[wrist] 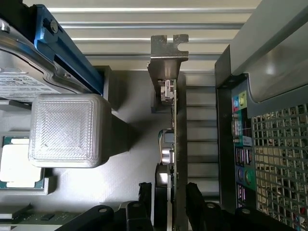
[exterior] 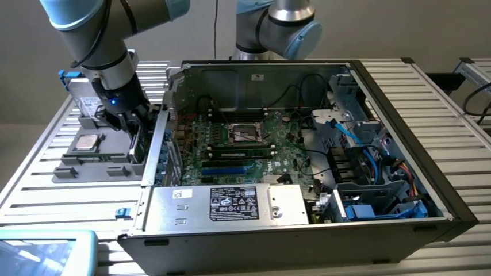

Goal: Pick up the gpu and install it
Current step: 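Pick up the gpu and move the gpu toward the slot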

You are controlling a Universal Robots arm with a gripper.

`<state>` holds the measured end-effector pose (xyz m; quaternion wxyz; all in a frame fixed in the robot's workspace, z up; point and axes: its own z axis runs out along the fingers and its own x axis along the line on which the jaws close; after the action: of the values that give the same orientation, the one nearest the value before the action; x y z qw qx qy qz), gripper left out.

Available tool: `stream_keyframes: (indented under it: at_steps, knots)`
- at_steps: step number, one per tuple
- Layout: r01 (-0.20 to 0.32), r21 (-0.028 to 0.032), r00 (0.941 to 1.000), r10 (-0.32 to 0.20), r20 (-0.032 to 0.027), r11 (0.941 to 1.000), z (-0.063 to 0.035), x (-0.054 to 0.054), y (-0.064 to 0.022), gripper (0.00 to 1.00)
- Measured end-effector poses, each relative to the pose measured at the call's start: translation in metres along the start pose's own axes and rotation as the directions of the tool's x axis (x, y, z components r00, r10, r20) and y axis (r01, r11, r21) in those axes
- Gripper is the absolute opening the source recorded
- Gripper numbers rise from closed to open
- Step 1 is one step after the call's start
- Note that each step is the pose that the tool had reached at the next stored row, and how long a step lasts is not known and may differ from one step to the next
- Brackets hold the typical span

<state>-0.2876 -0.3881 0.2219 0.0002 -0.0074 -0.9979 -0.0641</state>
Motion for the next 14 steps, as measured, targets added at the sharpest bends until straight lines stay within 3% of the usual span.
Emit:
stream_keyframes:
  at_steps: [3, 11, 14]
  knots:
    - [0.000, 0.0001, 1.0000, 0.000, 0.0000, 1.0000, 0.0000, 0.000, 0.0000, 0.29]
    - [0.000, -0.0002, 1.0000, 0.000, 0.0003, 1.0000, -0.0009, 0.000, 0.0001, 0.29]
    - [0.000, 0.0000, 1.0000, 0.000, 0.0001, 1.0000, -0.0139, 0.000, 0.0018, 0.29]
